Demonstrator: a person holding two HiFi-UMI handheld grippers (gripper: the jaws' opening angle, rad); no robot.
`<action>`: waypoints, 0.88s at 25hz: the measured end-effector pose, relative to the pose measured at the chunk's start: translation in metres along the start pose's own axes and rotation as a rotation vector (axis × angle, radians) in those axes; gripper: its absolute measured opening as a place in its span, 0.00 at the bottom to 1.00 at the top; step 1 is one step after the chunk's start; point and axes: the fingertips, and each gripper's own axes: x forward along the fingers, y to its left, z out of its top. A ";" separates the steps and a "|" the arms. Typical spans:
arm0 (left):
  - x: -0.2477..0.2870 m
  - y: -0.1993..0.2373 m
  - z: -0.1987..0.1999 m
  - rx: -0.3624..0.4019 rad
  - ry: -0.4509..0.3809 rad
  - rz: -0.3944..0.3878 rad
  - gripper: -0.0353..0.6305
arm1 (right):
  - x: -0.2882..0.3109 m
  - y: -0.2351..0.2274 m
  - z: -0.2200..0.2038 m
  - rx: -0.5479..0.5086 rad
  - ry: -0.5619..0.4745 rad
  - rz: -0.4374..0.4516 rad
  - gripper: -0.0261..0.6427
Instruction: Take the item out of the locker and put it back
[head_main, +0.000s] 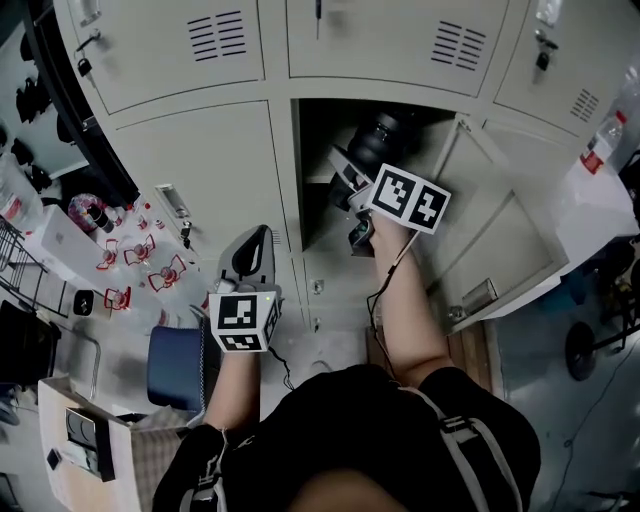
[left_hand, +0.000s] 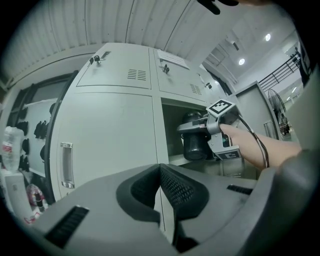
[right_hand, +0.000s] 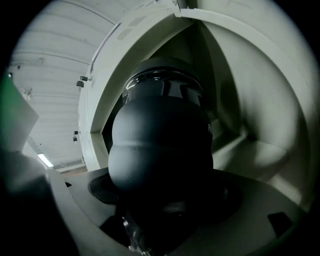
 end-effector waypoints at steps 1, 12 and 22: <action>0.003 0.002 0.002 0.004 -0.004 0.000 0.07 | 0.004 0.001 0.004 0.005 -0.002 0.008 0.69; 0.032 0.012 0.007 0.020 -0.021 0.000 0.07 | 0.040 -0.019 0.042 -0.082 -0.039 -0.059 0.68; 0.053 0.015 0.002 0.029 -0.010 -0.017 0.07 | 0.066 -0.050 0.043 -0.339 0.015 -0.250 0.68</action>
